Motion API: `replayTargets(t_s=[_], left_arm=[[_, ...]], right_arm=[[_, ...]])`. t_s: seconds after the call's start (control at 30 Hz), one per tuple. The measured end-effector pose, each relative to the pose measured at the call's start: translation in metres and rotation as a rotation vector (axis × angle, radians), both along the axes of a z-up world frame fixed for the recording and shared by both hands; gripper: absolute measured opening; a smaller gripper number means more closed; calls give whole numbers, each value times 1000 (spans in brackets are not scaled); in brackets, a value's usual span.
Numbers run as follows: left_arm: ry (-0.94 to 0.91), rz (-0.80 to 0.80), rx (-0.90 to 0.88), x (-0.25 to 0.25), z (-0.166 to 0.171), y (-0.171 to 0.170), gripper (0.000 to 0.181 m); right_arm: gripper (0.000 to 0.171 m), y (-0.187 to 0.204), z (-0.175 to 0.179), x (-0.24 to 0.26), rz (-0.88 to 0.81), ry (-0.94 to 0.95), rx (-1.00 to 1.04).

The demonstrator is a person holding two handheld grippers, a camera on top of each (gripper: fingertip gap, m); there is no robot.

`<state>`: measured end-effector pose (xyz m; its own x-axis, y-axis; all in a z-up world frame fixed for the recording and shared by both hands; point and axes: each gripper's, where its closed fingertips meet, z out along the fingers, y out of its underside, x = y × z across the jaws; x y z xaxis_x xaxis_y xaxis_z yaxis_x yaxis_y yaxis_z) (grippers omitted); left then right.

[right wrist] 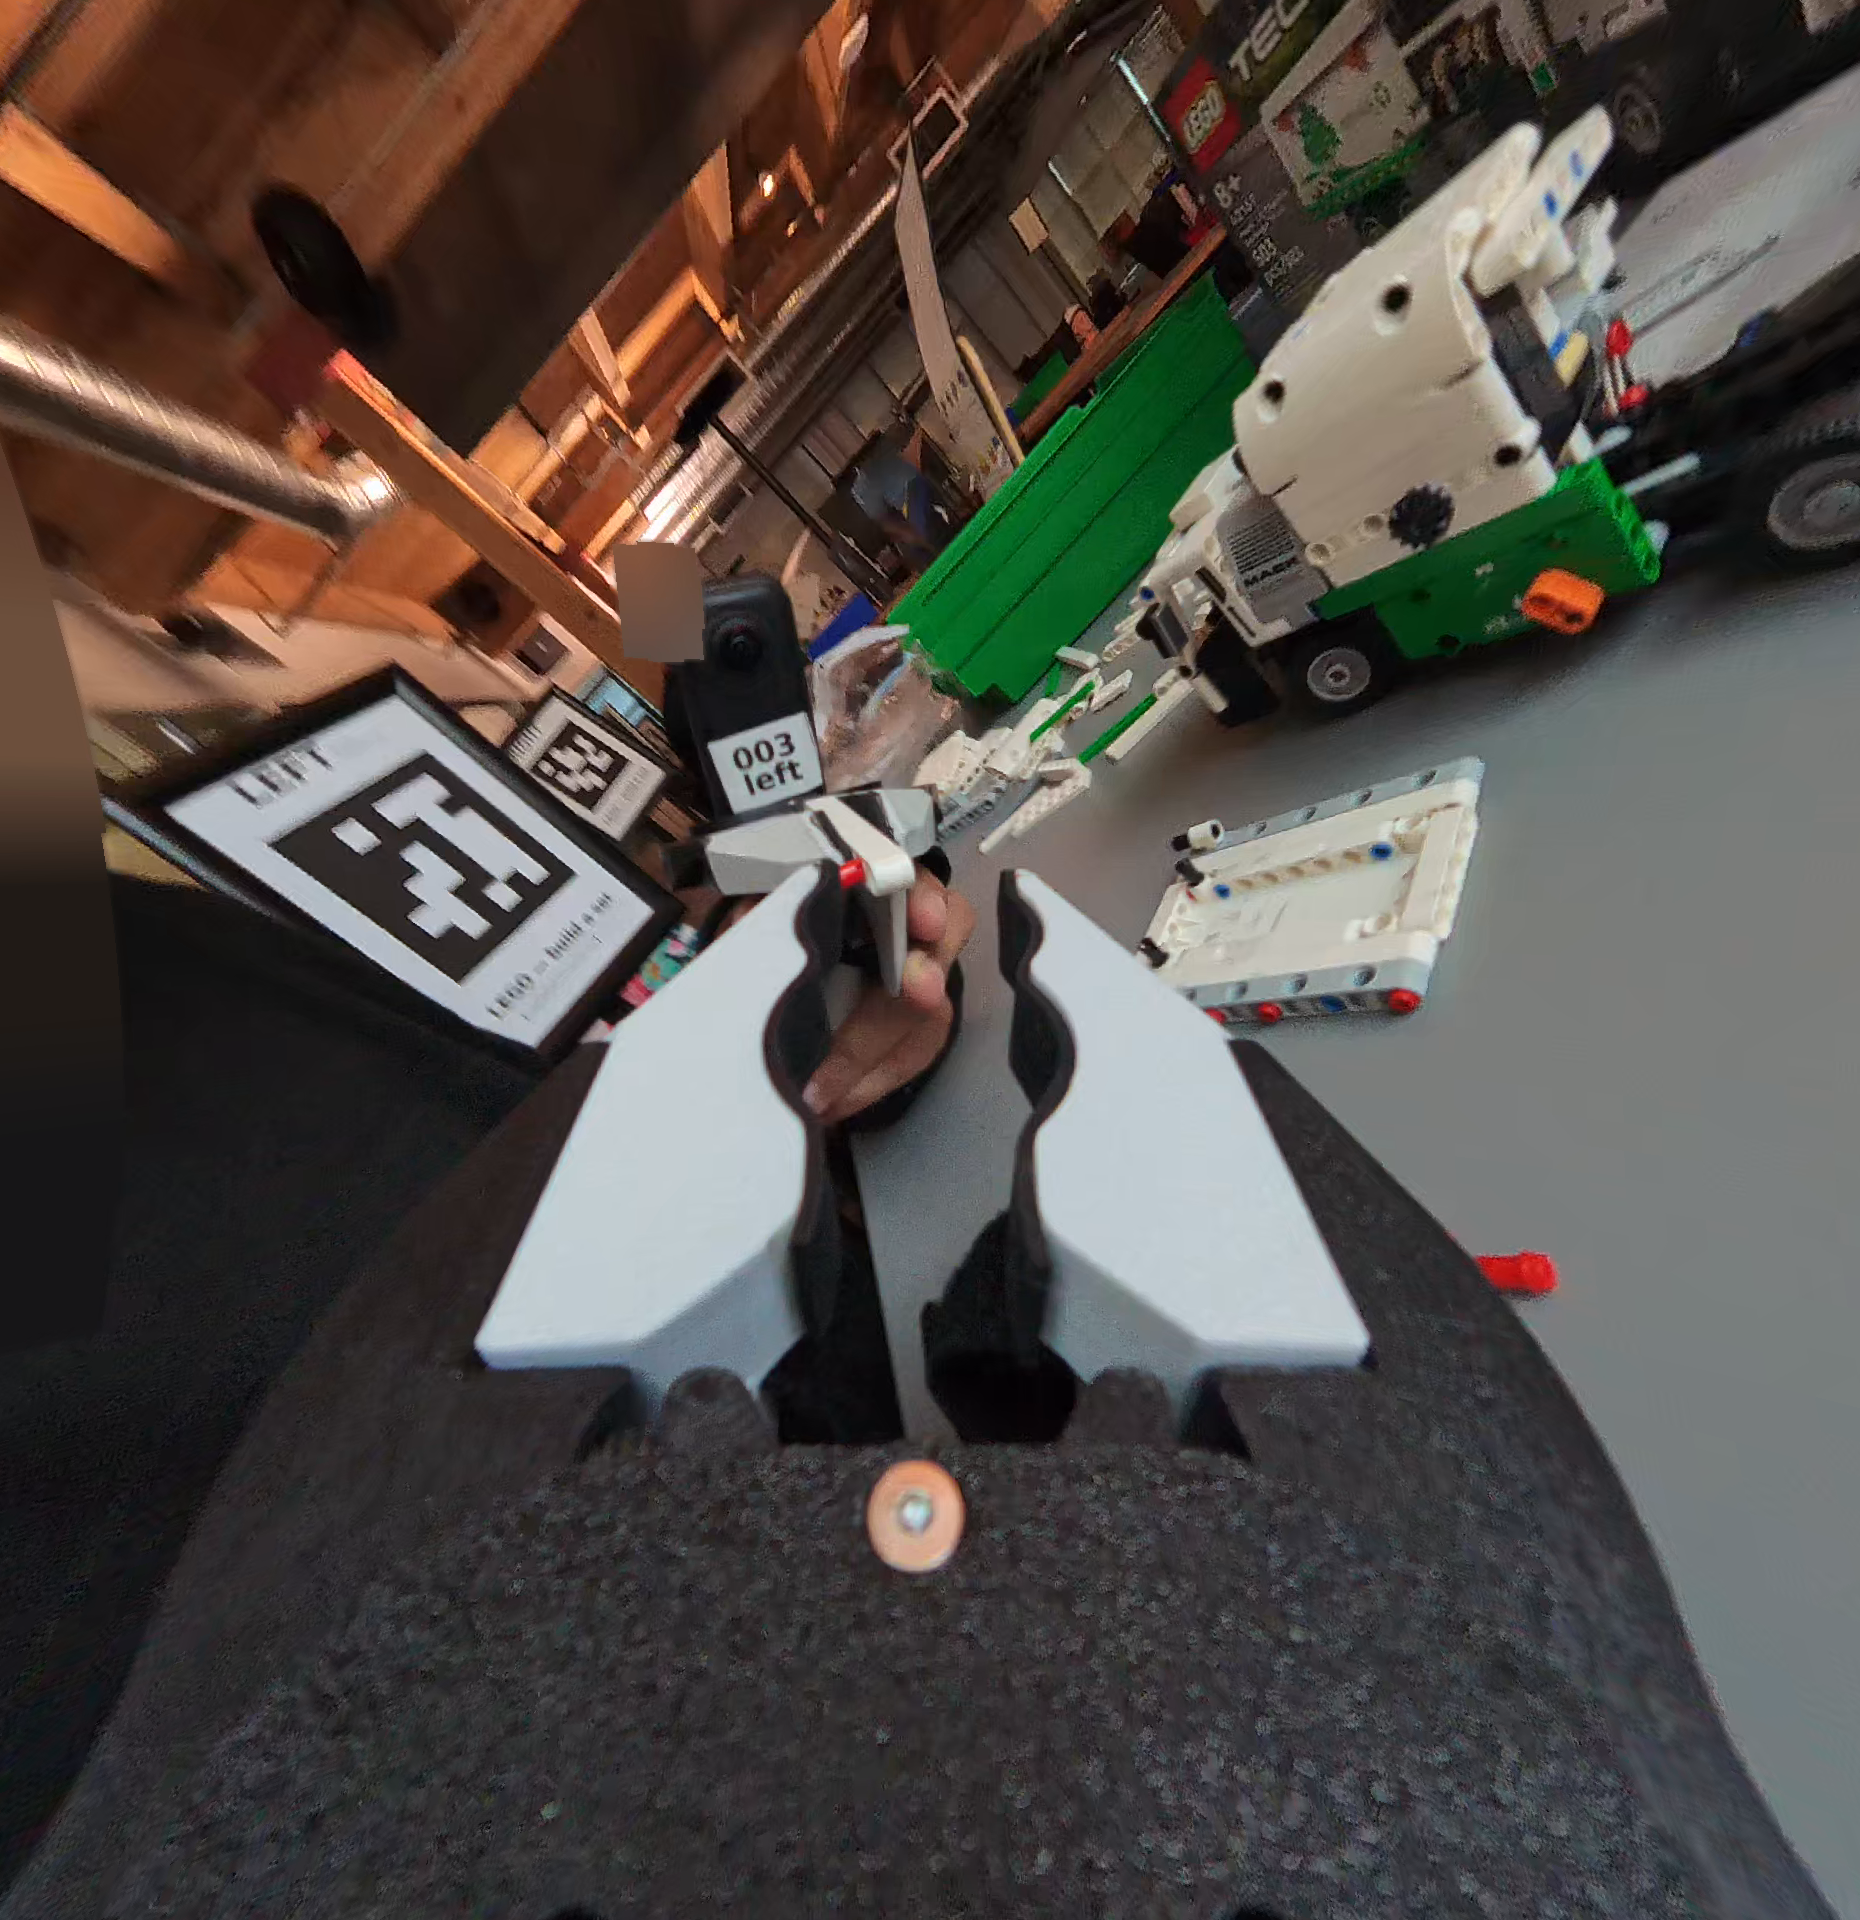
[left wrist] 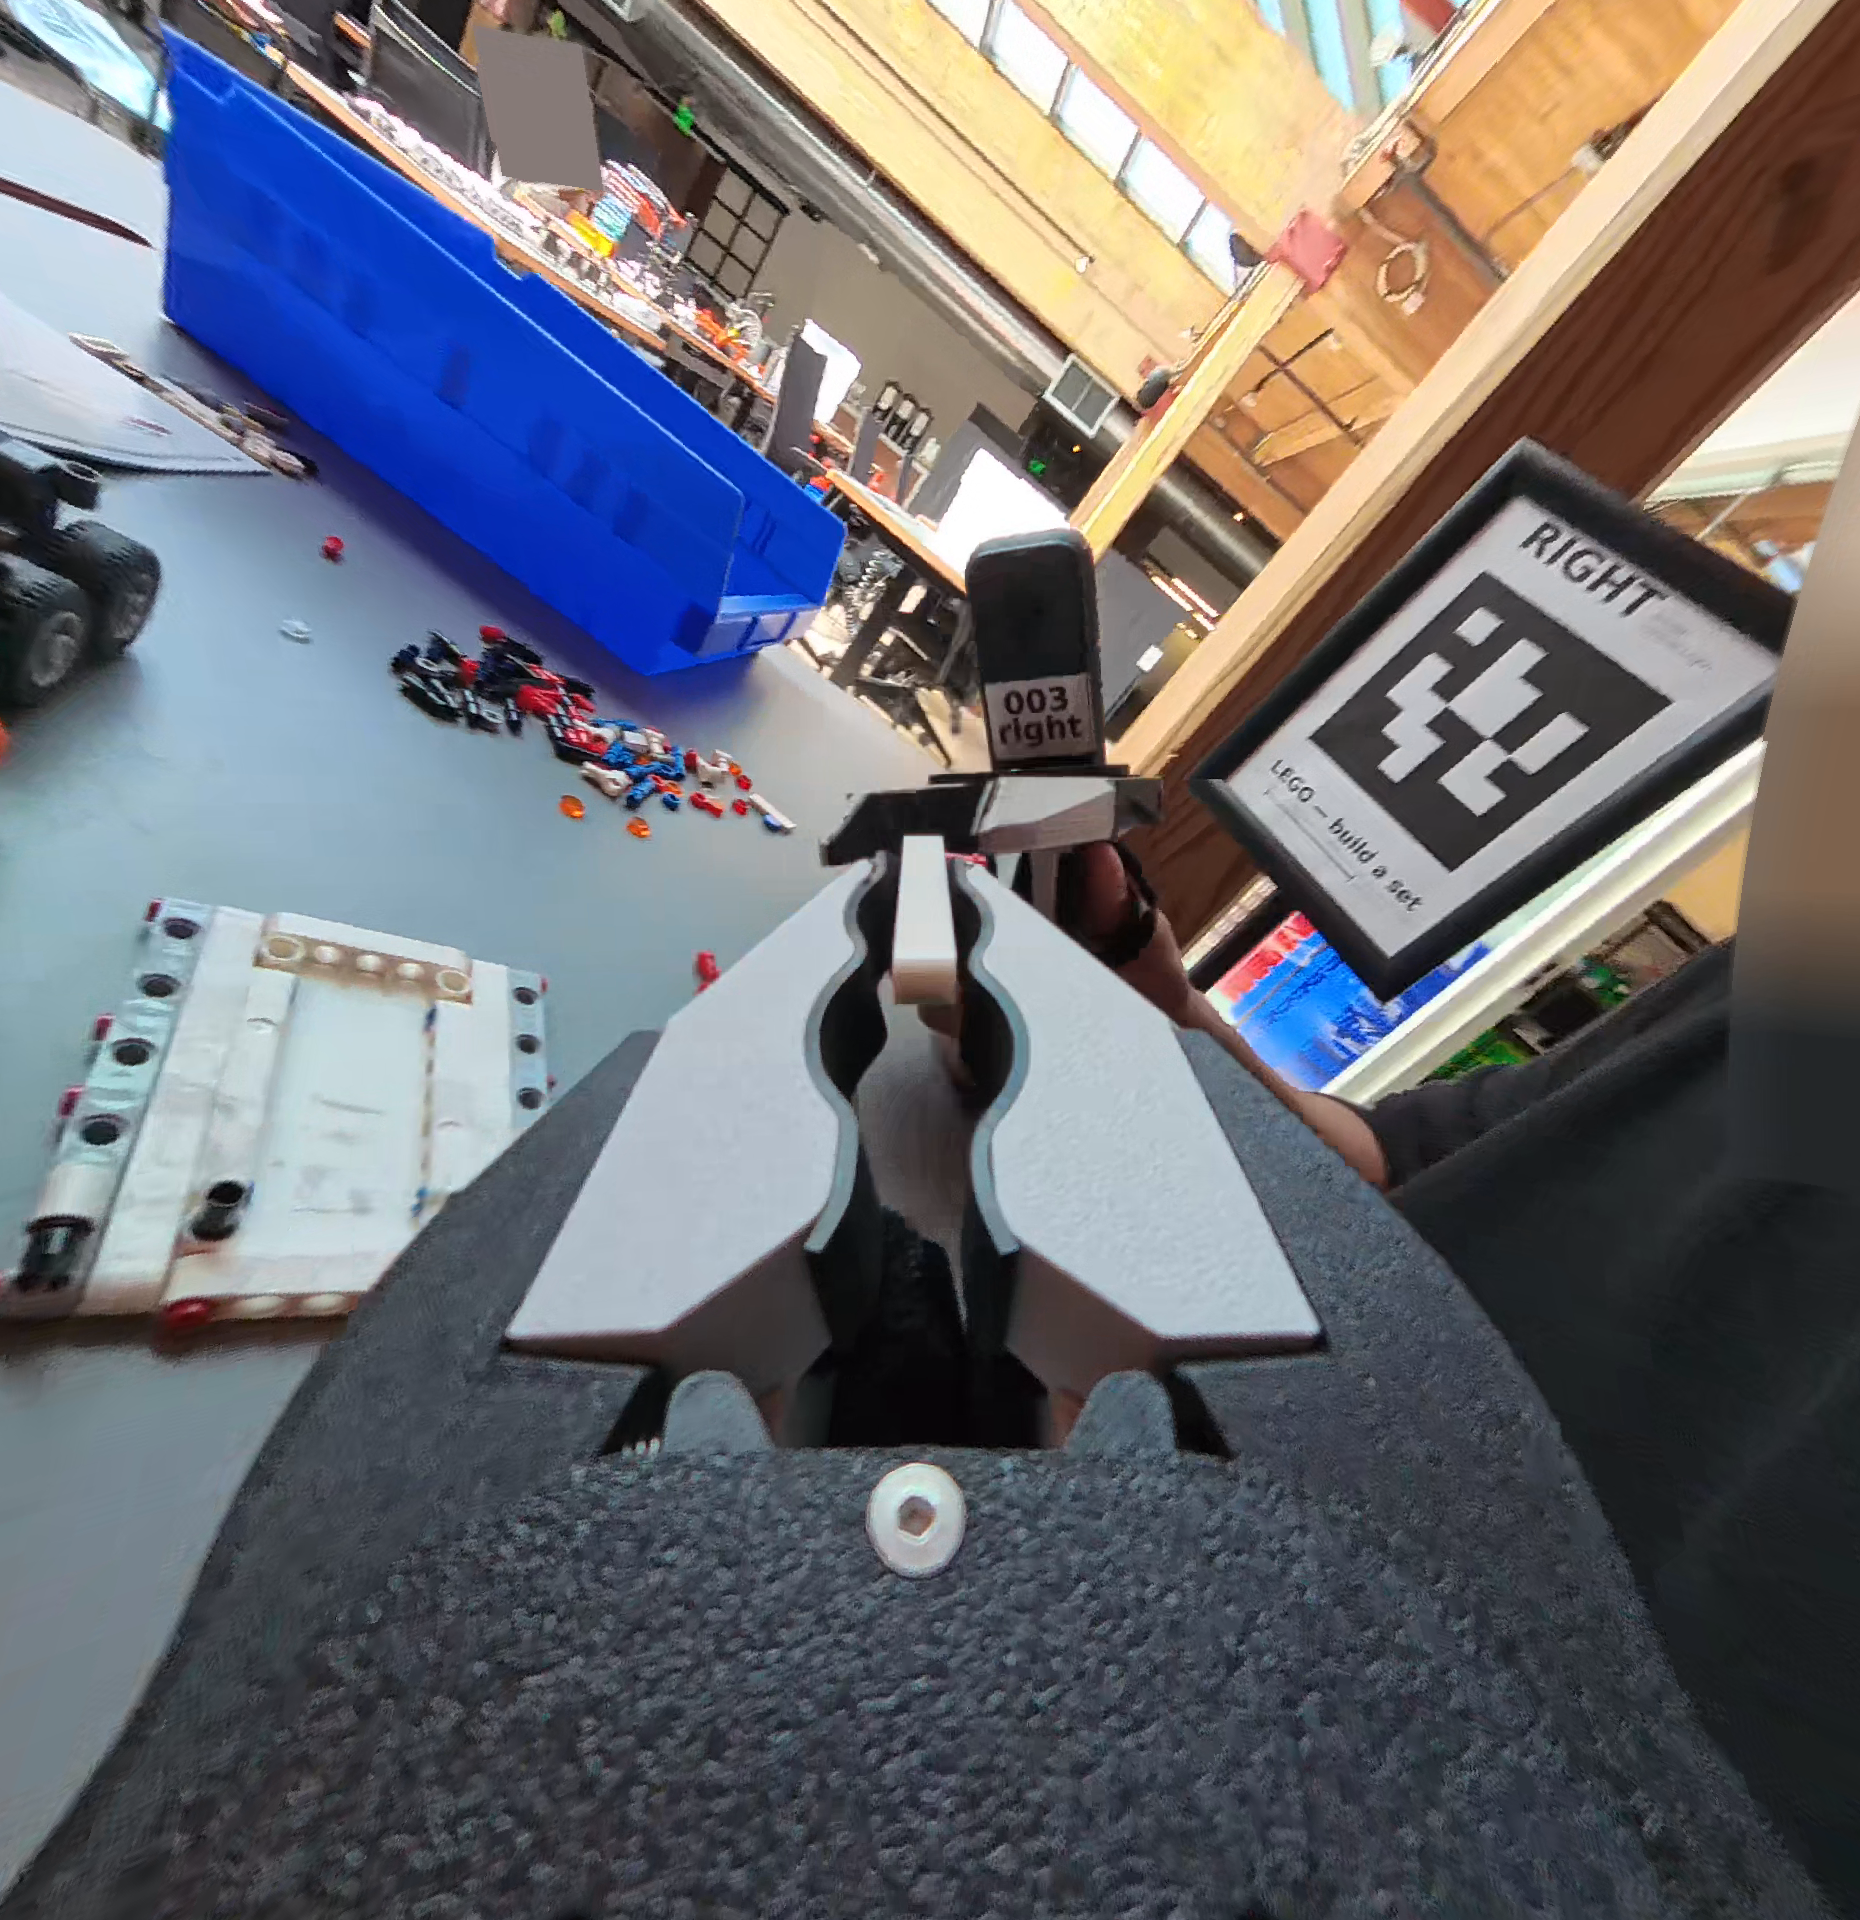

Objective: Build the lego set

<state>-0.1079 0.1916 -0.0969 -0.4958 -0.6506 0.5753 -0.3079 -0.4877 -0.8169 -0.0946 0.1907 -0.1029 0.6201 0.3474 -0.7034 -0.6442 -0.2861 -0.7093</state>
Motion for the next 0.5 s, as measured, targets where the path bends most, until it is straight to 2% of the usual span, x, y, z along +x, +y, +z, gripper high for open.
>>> replayTargets(t_s=[0.03,0.17,0.33,0.5], left_arm=[[-1,-22,-31,-1,2,-2,6],[-1,-62,-42,-2,2,-8,6],[-15,-76,-26,-5,3,-11,6],[-21,-82,-25,-5,3,-12,6]], right_arm=[[29,-1,0,-2,12,-73,11],[28,-5,8,-19,112,-116,70],[16,-5,8,-24,120,-133,92],[16,-6,8,-25,132,-120,101]])
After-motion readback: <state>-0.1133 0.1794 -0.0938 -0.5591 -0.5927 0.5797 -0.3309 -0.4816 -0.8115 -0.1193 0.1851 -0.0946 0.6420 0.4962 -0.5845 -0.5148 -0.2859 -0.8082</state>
